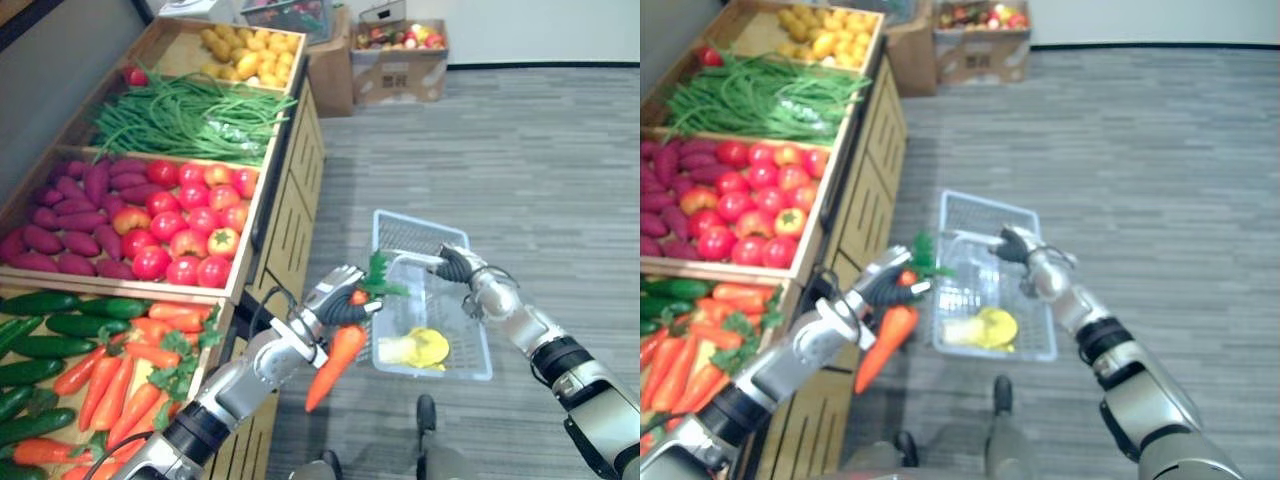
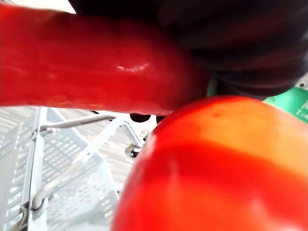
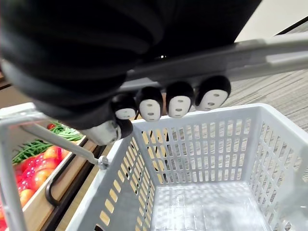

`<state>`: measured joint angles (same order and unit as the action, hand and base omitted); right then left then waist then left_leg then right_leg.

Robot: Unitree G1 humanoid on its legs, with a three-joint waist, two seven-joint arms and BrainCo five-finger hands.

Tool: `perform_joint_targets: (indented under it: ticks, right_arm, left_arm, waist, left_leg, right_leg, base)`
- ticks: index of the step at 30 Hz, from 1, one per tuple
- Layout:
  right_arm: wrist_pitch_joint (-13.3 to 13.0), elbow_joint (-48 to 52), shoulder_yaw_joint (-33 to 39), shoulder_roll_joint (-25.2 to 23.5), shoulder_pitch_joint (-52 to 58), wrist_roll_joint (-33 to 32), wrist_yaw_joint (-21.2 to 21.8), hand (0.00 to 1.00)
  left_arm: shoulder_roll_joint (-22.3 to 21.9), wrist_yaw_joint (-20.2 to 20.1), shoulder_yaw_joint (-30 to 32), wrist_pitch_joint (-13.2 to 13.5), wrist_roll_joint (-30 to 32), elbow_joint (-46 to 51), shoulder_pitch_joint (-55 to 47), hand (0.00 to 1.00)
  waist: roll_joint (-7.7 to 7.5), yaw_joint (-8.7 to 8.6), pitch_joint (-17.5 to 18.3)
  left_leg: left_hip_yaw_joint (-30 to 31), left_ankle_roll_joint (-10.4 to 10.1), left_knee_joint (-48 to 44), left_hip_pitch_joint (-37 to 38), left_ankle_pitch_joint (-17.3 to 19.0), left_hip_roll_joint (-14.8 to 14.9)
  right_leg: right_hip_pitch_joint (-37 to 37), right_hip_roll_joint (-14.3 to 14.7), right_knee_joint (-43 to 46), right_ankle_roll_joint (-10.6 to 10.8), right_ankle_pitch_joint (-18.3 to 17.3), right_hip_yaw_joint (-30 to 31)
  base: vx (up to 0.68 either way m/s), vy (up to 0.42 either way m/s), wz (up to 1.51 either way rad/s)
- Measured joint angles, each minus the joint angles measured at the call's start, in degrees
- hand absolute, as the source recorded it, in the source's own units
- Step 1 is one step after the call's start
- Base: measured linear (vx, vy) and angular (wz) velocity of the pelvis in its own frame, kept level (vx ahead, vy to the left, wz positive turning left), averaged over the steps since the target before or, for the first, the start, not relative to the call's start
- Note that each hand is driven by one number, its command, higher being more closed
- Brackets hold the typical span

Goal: Pick vegetable in the basket

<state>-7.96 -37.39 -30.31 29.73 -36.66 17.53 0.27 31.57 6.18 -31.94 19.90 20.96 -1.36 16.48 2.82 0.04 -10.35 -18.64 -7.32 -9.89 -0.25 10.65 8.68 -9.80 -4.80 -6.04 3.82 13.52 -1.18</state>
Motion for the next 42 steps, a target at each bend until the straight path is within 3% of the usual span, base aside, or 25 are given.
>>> perform_joint_targets:
  ticks: [4,13,19,23,30,34,42]
  right_arm:
    - [0.24,0.0,-0.39,-1.4,-1.07,-1.74,1.48,1.0]
    - [0.48,2.91,-1.96,-2.09,-3.3,-10.91,4.09,1.0]
    - [3.13,2.77,-4.85,-2.72,-4.82,-10.91,5.1,1.0]
    - [4.33,2.77,-6.46,-3.39,-5.03,-10.93,5.98,1.0]
    - [4.83,2.79,-8.75,-4.41,-5.05,-11.95,8.3,1.0]
    - [4.94,3.21,-9.12,-4.51,-5.04,-13.28,8.67,1.0]
    - [6.16,5.14,-10.39,-4.25,-5.04,-16.38,8.51,1.0]
  left_arm:
    - [-0.91,-0.38,-2.46,-0.28,0.73,-4.3,1.35,1.0]
    - [-9.74,-0.41,-4.42,-3.21,4.36,-18.71,5.69,1.0]
    - [-13.53,-0.37,-5.49,-5.24,6.85,-27.43,9.55,1.0]
    - [-15.65,-0.28,-6.13,-6.29,8.98,-32.79,10.83,1.0]
    - [-19.01,1.33,-5.9,-9.02,15.54,-41.35,11.6,1.0]
    - [-21.48,3.06,-3.61,-11.95,18.69,-45.17,11.84,1.0]
    - [-26.95,6.8,4.05,-17.58,16.37,-51.42,14.29,1.0]
  waist:
    - [-1.1,0.02,-0.21]
    - [-1.76,-0.07,-0.57]
    - [-1.82,-0.21,-0.61]
    - [-2.13,-1.19,-0.6]
    - [-4.07,-1.36,-0.73]
    - [-4.08,-1.51,-0.74]
    - [-4.08,-1.71,-0.74]
  left_leg:
    - [-1.14,-0.01,0.26,0.83,0.03,0.15]
    - [-1.38,-0.3,-0.28,0.2,-0.03,0.68]
    - [-1.42,-0.39,0.32,0.39,0.0,0.93]
    - [-1.49,-0.37,0.87,0.92,-0.02,0.61]
    - [-2.56,-0.38,1.21,2.33,0.0,0.37]
    - [-3.09,-0.55,1.06,2.48,0.11,0.62]
    - [-4.06,-0.88,0.87,2.52,0.33,1.3]
  right_leg:
    - [0.0,0.29,-0.09,-0.15,0.17,1.03]
    - [-0.77,0.65,-0.16,-0.17,0.09,1.2]
    - [-0.85,1.07,-0.12,-0.08,0.56,1.08]
    - [-0.58,1.08,-0.11,0.09,0.68,1.04]
    - [-0.03,1.19,-0.14,0.14,0.67,2.04]
    - [-0.19,1.58,-0.15,0.15,0.62,2.59]
    - [-0.59,2.12,-0.14,0.05,0.62,3.24]
  base:
    - [-0.05,-0.014,-0.13]
    - [-0.05,-0.012,-0.03]
    - [0.0,0.0,0.0]
    - [0.0,0.0,0.0]
    - [-0.03,0.003,-0.06]
    - [-0.03,-0.014,-0.09]
    - [-0.01,-0.005,-0.07]
